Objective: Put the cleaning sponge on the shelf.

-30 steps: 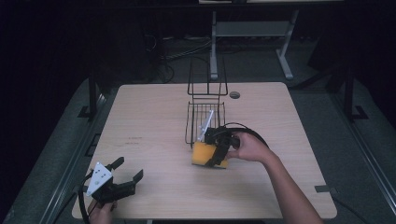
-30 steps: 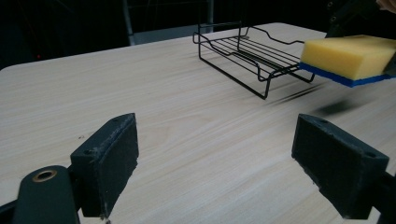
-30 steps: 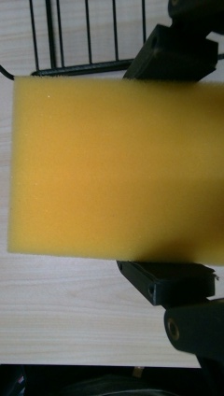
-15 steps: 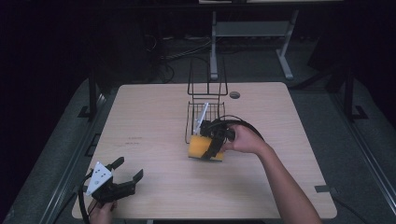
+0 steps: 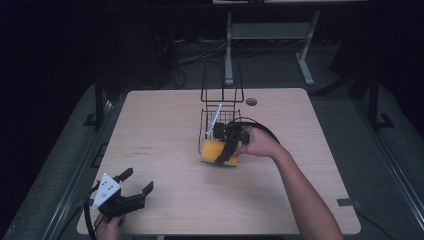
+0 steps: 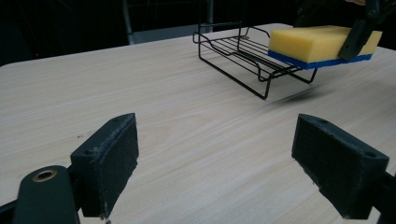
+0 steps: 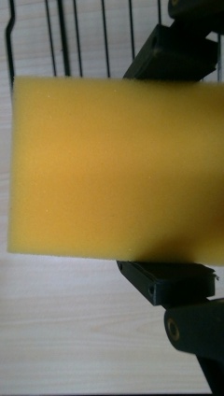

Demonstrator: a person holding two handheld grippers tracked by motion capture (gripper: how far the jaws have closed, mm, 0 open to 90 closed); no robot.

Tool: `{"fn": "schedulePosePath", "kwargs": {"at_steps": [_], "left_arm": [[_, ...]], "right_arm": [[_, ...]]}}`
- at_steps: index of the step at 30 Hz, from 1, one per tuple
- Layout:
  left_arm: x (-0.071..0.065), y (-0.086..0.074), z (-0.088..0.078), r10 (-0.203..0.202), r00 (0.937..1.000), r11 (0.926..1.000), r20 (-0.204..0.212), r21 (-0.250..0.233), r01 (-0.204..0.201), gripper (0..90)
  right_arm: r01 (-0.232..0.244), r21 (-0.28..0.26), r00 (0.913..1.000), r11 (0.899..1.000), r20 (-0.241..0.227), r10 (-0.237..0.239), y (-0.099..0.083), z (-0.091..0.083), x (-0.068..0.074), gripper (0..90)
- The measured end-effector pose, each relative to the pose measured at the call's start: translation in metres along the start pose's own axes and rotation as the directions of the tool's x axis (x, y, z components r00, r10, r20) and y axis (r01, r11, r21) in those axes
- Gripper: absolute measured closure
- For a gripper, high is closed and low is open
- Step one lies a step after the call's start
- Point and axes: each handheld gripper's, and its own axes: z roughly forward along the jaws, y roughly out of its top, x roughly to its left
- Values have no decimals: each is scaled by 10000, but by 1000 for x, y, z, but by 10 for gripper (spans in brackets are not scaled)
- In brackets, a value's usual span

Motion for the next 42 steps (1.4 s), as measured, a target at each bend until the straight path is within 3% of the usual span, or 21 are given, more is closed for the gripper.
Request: {"fn": "schedulePosePath", "kwargs": {"at_steps": [7, 10, 13, 21, 29, 31, 34, 37, 40, 42], "left_arm": [[-1, 0, 0, 62, 10000, 10000, 0, 19, -62, 140], [-1, 0, 1, 48, 10000, 10000, 11, 30, -48, 140], [0, 0, 0, 1, 10000, 10000, 4, 15, -1, 140], [-1, 0, 1, 98, 10000, 9999, 7, 57, -98, 140], [0, 0, 1, 47, 10000, 10000, 35, 57, -47, 140], [0, 0, 1, 26, 10000, 10000, 34, 28, -26, 141], [0, 0, 1, -72, 9999, 10000, 132, 22, 71, 140], [-1, 0, 1, -33, 9999, 10000, 152, 59, 32, 140], [-1, 0, 1, -22, 9999, 10000, 161, 51, 21, 140], [-1, -1, 1, -85, 9998, 10000, 170, 17, 84, 140]], "right_arm": [[-187, -87, 9998, 9998, -123, 186, 1, -4, -16, 216], [-351, 216, 9994, 9992, -7, 351, 2, -4, -22, 216], [-451, 35, 9990, 9990, -73, 452, 2, -5, -28, 216], [-816, 126, 9964, 9966, -221, 819, -4, 1, -42, 216], [-632, 345, 9979, 9974, -95, 636, 5, 3, -47, 216], [-630, 181, 9978, 9978, -190, 634, 7, 2, -50, 216], [-610, 571, 9981, 9965, -85, 616, 11, 2, -55, 215], [-639, 251, 9978, 9976, -171, 643, 15, -2, -59, 216], [-589, 588, 9982, 9965, 153, 581, 18, -3, -64, 216], [-568, 337, 9983, 9978, 158, 563, 18, -5, -67, 216]]}}
